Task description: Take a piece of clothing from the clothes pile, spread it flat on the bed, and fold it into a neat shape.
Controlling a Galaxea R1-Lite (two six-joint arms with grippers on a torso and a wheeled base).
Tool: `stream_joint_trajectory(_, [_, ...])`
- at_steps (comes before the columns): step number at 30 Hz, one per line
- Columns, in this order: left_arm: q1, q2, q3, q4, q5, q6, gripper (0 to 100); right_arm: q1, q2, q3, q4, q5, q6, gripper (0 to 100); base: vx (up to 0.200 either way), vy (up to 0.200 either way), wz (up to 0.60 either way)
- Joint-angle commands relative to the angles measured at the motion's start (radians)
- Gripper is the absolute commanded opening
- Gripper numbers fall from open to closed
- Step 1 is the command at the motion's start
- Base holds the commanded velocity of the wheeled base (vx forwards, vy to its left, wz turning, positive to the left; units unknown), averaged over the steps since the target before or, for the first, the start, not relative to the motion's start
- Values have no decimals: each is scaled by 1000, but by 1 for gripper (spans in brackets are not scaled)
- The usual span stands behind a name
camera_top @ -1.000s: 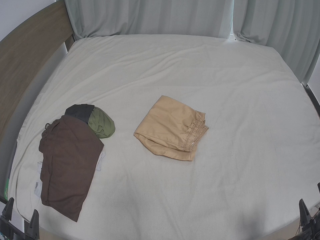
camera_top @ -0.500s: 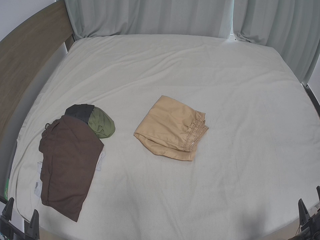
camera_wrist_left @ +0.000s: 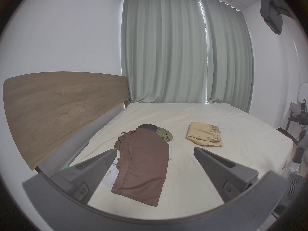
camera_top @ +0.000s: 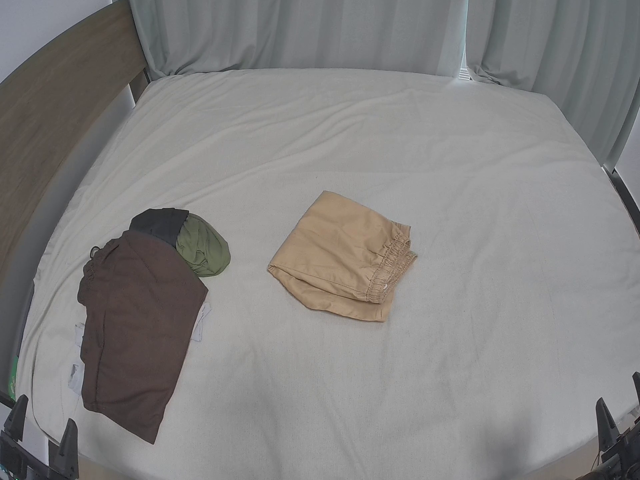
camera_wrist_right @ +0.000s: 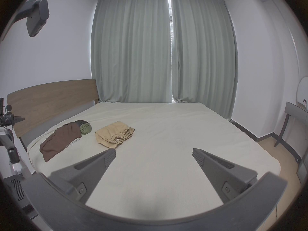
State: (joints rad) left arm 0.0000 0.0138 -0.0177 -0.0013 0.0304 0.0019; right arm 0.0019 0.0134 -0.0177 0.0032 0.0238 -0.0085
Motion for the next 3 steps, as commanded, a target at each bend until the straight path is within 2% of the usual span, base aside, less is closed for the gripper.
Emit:
stream_joint_trajectory(1, [2, -9, 15, 0, 0, 0, 100, 1, -13, 16, 0, 2, 1, 100, 0, 0, 0])
stream_joint_trajectory(3, [0, -9, 15, 0, 0, 0, 100, 1, -13, 16, 0, 1, 5, 100, 0, 0, 0])
